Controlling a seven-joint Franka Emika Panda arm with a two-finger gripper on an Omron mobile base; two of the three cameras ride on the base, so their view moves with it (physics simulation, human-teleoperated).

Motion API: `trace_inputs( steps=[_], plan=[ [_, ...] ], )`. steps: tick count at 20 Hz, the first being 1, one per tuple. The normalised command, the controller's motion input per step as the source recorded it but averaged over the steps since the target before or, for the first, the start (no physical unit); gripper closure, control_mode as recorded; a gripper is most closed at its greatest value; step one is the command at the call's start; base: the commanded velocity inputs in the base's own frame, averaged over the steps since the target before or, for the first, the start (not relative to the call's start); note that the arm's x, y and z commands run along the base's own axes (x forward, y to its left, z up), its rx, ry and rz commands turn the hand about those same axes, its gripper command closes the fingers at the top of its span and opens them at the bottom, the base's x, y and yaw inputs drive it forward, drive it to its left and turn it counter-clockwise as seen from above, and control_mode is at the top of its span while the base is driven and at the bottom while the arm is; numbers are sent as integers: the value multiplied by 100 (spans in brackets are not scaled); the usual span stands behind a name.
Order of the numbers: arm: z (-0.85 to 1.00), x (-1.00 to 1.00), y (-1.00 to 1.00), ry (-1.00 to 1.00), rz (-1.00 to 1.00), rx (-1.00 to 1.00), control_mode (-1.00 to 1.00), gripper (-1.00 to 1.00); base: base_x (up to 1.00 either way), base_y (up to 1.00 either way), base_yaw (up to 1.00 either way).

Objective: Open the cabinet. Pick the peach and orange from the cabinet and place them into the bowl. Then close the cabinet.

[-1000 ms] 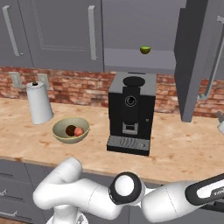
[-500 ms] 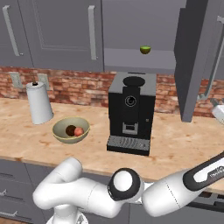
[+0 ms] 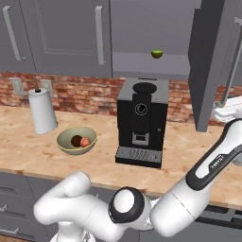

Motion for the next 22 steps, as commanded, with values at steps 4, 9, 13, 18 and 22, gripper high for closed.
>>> trace_inputs(
  steps=[4,9,13,18,22],
  plan=[
    [67,6,100,-15,-44,-10,-100,-100,0,0,0],
    [49,0,100,-21,-50,-6,-100,-100,0,0,0],
    [12,5,100,-19,-52,0,-100,-100,0,0,0],
    [0,80,100,-2,-50,-3,-100,-100,0,0,0],
    [0,100,100,1,-42,0,-100,-100,0,0,0]
  ],
)
